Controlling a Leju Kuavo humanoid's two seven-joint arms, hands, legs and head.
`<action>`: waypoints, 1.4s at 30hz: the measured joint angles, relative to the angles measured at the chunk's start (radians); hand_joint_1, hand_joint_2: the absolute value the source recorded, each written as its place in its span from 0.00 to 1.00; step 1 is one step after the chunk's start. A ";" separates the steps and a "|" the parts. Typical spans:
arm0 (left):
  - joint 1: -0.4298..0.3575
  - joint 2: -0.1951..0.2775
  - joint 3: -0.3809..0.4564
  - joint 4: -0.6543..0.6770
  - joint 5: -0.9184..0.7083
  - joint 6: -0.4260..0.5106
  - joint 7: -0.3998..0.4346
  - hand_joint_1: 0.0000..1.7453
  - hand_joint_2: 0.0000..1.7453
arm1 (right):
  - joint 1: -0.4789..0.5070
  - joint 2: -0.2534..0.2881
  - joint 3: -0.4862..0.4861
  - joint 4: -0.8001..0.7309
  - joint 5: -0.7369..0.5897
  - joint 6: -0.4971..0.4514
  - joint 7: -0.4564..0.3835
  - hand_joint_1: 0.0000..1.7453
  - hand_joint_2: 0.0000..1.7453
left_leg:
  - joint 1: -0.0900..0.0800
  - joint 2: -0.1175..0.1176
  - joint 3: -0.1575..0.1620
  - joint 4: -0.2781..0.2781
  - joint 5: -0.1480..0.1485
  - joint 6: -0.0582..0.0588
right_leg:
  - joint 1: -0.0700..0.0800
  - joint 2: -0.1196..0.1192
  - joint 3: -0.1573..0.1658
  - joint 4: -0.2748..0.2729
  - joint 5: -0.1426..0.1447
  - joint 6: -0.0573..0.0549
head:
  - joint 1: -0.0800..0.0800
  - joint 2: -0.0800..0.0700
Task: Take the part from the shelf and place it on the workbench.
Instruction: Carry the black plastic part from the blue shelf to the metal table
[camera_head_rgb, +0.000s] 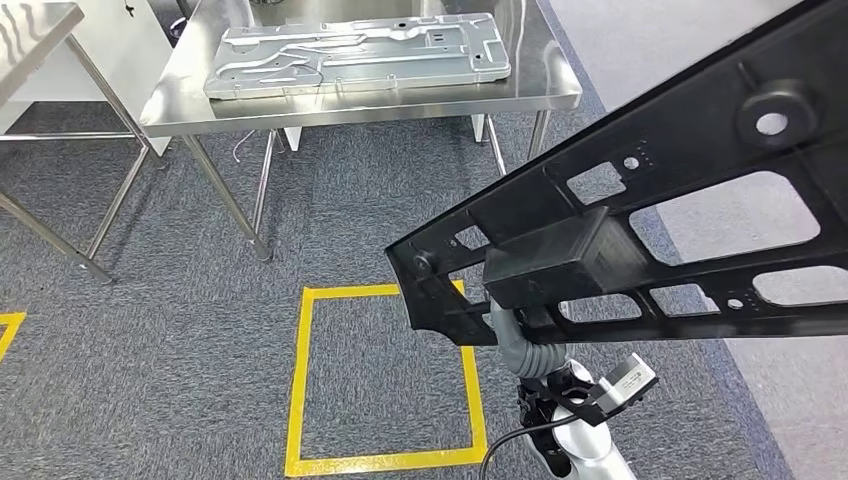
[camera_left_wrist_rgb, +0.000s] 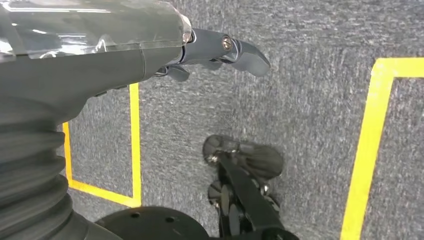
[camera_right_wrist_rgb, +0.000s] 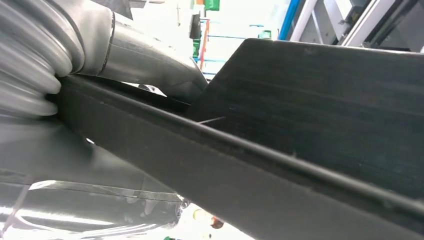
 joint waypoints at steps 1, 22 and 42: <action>0.000 0.001 0.000 0.000 -0.002 0.000 0.000 0.00 1.00 | 0.001 0.000 0.000 0.000 0.001 0.000 -0.001 1.00 1.00 | -0.003 0.003 0.036 -0.077 0.038 0.010 | 0.001 -0.001 0.005 0.000 -0.003 0.001 | 0.000 0.000; -0.005 0.006 0.000 0.000 -0.005 -0.012 -0.001 0.00 1.00 | -0.001 0.000 -0.003 0.000 0.004 -0.002 -0.008 1.00 1.00 | -0.016 -0.002 0.192 -0.226 0.019 0.023 | 0.008 0.000 -0.039 0.005 0.018 0.007 | 0.000 0.000; 0.000 0.008 0.000 0.000 -0.004 0.001 -0.004 0.00 1.00 | -0.008 0.009 -0.004 -0.009 0.013 0.000 -0.008 1.00 1.00 | -0.018 -0.004 0.098 -0.236 0.106 0.067 | 0.001 0.002 0.006 0.218 -0.140 0.046 | 0.000 0.000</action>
